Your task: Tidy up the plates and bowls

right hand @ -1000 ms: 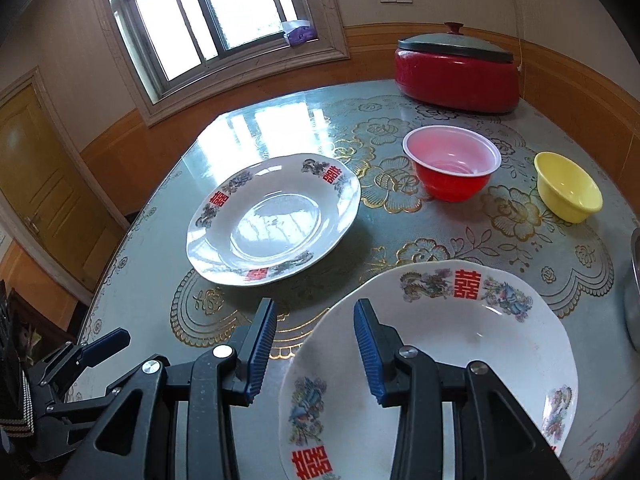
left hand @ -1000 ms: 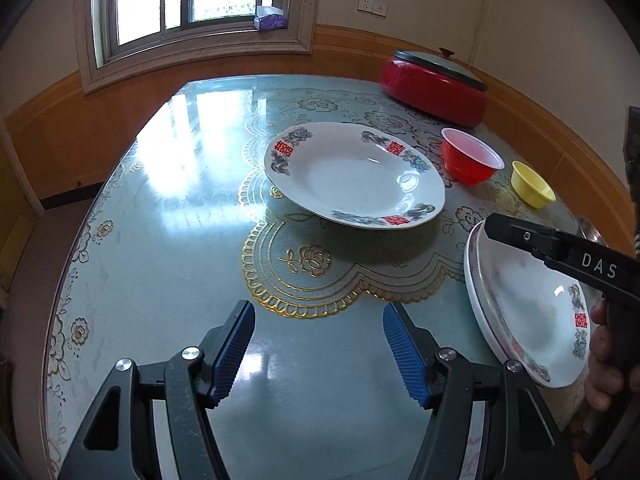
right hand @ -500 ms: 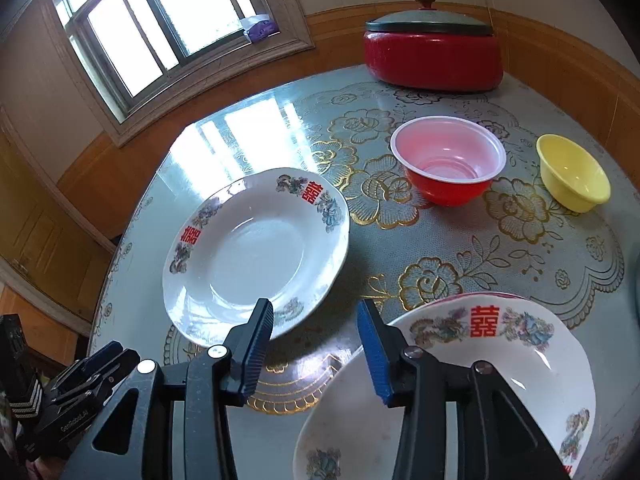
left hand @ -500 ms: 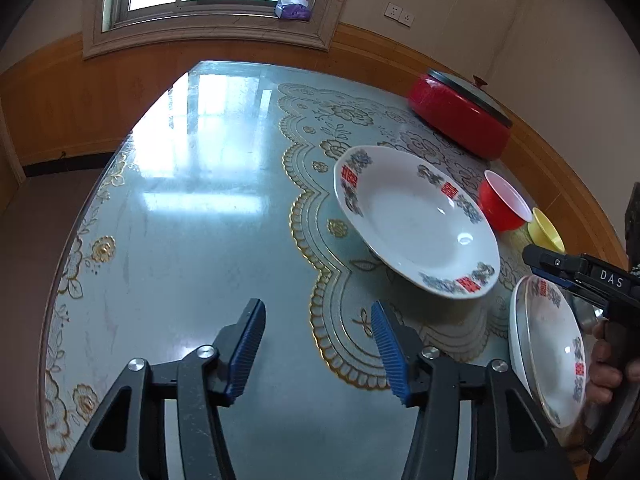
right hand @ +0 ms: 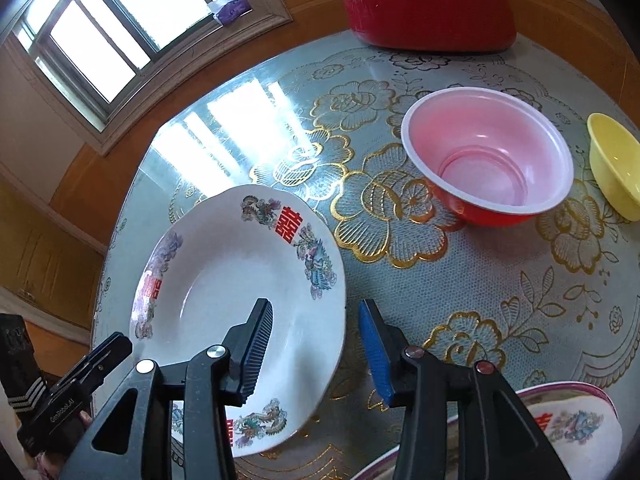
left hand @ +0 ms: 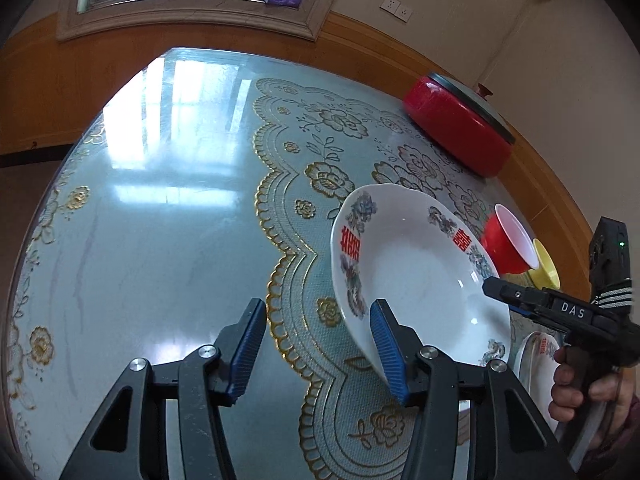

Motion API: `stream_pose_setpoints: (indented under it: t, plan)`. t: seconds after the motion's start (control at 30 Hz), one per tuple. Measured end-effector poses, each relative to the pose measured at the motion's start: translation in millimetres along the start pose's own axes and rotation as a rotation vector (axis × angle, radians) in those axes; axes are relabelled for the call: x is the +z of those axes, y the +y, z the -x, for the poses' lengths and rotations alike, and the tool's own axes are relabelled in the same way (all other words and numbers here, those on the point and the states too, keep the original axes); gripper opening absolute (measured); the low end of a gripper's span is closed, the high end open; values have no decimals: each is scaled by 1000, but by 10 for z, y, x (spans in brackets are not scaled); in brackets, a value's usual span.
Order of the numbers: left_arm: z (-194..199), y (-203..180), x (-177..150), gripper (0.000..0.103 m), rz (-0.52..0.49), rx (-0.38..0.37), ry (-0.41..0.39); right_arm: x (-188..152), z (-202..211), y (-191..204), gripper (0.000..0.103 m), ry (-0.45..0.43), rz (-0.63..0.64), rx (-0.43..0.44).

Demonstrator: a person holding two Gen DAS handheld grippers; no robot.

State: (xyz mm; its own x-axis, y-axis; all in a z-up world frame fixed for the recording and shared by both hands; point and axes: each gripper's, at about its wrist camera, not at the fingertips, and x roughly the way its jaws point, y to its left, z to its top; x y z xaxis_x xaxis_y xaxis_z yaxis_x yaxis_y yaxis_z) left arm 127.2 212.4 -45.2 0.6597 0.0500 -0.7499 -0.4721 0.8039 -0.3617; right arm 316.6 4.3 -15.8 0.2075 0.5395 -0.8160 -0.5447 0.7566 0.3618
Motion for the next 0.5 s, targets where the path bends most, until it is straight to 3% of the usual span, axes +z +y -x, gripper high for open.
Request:
stream_pose_setpoints:
  t: [0.17,0.23,0.37,0.4,0.5]
  plan:
    - [-208,12,82,49,7,-34,35,-16,-161,16,45,26,19,27]
    - [-267,-14,122,39,6,-55,48,-18,-207,33,44,26,31,30]
    - [-418,-111,219,32,-33,-51,56,16,-258,104,40,15,67,1]
    - [-439,-137,229,23,-37,-65,63,16,-265,122,39,14,81,-10]
    - [-408,-223,183,24,-80,-25,44,3,-277,160,34,14,121,-44]
